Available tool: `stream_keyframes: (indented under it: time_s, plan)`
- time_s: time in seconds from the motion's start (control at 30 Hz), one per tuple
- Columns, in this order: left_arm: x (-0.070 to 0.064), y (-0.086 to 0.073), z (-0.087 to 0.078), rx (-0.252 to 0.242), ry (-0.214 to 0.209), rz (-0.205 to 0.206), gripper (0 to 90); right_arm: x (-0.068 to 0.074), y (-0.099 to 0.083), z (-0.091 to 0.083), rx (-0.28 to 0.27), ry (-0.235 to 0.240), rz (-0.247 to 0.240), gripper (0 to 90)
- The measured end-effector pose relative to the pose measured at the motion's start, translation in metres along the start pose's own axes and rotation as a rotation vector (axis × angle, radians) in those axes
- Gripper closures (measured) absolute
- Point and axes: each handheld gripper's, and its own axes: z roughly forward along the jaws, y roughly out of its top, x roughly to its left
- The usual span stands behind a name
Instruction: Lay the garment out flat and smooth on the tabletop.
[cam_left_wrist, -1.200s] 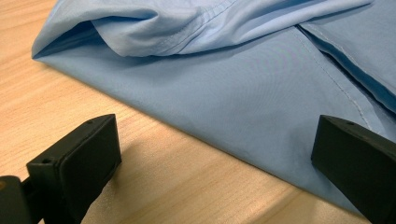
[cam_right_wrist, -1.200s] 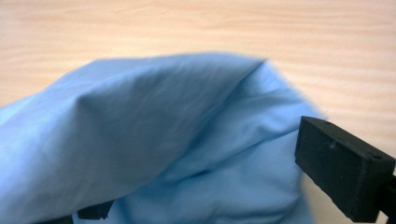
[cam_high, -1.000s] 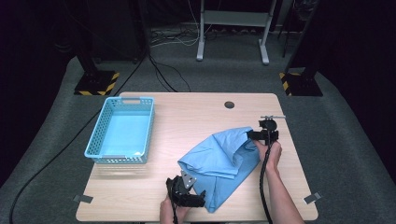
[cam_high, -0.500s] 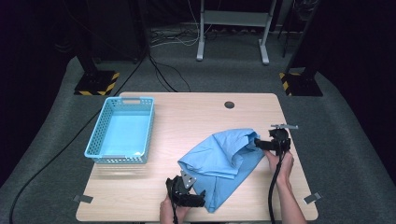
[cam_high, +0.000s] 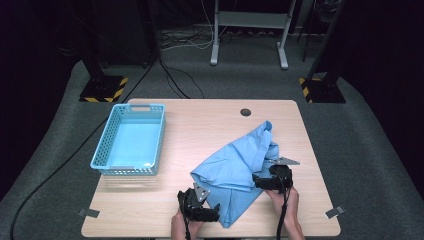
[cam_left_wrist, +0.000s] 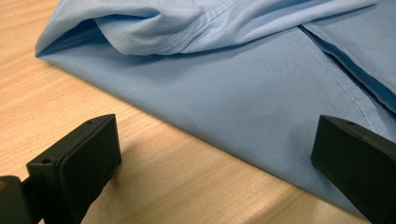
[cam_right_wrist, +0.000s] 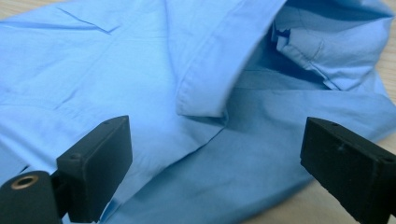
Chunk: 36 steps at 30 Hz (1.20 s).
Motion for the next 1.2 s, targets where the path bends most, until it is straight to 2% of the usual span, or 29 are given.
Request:
stream_keyframes:
  time_s: [0.07, 0.23, 0.27, 0.3, 0.4, 0.43, 0.5, 0.6, 0.77, 0.83, 0.9, 1.0, 1.2]
  plan:
    - [0.000, 0.000, 0.000, 0.000, 0.000, 0.000, 1.0, -0.002, 0.003, 0.008, 0.010, -0.016, 0.005, 8.7]
    - [0.000, 0.000, 0.000, 0.000, 0.001, -0.001, 1.0, -0.013, 0.012, 0.029, 0.044, -0.101, 0.006, 8.2]
    - [0.000, 0.000, 0.000, 0.000, 0.001, -0.001, 1.0, -0.013, 0.012, 0.029, 0.044, -0.101, 0.006, 8.2]
    - [0.000, 0.000, 0.000, 0.001, 0.001, -0.001, 1.0, -0.017, 0.016, 0.033, 0.051, -0.122, 0.019, 7.9]
    - [0.000, 0.000, 0.000, 0.001, 0.004, -0.003, 1.0, -0.031, 0.027, 0.036, 0.012, -0.193, 0.055, 8.4]
    - [0.000, 0.000, 0.000, 0.001, 0.004, -0.003, 1.0, -0.034, 0.031, 0.036, 0.006, -0.199, 0.071, 8.3]
    - [0.000, 0.000, 0.000, 0.001, 0.005, -0.005, 1.1, -0.039, 0.035, 0.035, 0.003, -0.190, 0.090, 8.1]
    - [0.000, 0.000, 0.000, -0.002, 0.006, -0.008, 1.2, -0.037, 0.035, 0.030, -0.024, -0.179, 0.086, 8.3]
    - [0.000, 0.000, 0.000, -0.002, 0.007, -0.009, 1.1, -0.033, 0.020, 0.025, -0.029, -0.121, 0.075, 8.0]
    - [0.000, 0.000, 0.000, 0.001, 0.008, -0.004, 1.1, -0.035, 0.014, 0.027, -0.012, -0.123, 0.058, 6.2]
    - [0.000, 0.000, 0.000, 0.000, 0.009, -0.001, 1.4, -0.039, 0.010, 0.030, 0.011, -0.125, 0.043, 0.5]
    - [0.000, 0.000, 0.000, -0.001, 0.008, 0.000, 1.6, -0.040, 0.008, 0.032, 0.044, -0.147, -0.008, 0.0]
    - [-0.004, -0.001, -0.001, -0.005, 0.002, 0.011, 2.0, -0.043, 0.003, 0.028, 0.036, -0.138, -0.007, 0.1]
